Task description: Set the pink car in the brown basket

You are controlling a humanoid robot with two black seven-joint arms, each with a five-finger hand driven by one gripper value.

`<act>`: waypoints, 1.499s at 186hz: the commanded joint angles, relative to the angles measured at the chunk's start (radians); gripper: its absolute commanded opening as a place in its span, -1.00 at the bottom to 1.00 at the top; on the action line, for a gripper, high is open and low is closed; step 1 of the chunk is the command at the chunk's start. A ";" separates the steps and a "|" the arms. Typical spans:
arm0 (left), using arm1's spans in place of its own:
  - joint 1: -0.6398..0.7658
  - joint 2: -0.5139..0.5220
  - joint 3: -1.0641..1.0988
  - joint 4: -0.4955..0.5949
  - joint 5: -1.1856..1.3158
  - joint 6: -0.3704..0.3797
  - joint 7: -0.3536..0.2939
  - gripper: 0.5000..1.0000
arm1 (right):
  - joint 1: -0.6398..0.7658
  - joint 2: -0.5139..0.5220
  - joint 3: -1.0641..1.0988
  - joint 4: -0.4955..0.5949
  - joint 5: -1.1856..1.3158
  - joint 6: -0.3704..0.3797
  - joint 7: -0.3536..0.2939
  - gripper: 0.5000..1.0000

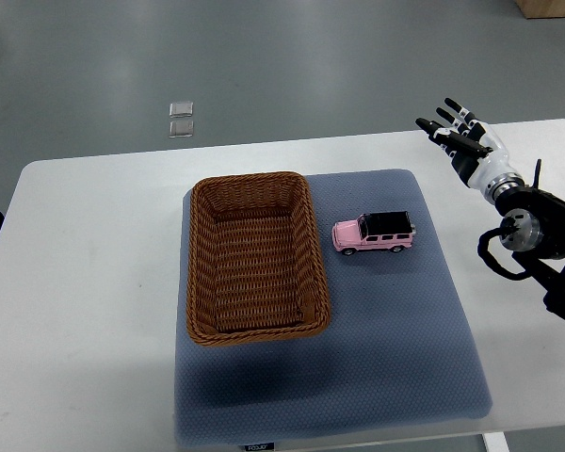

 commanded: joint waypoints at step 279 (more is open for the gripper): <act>0.000 0.000 -0.002 0.001 0.000 0.000 -0.005 1.00 | -0.003 -0.038 -0.021 0.014 -0.097 0.164 -0.003 0.67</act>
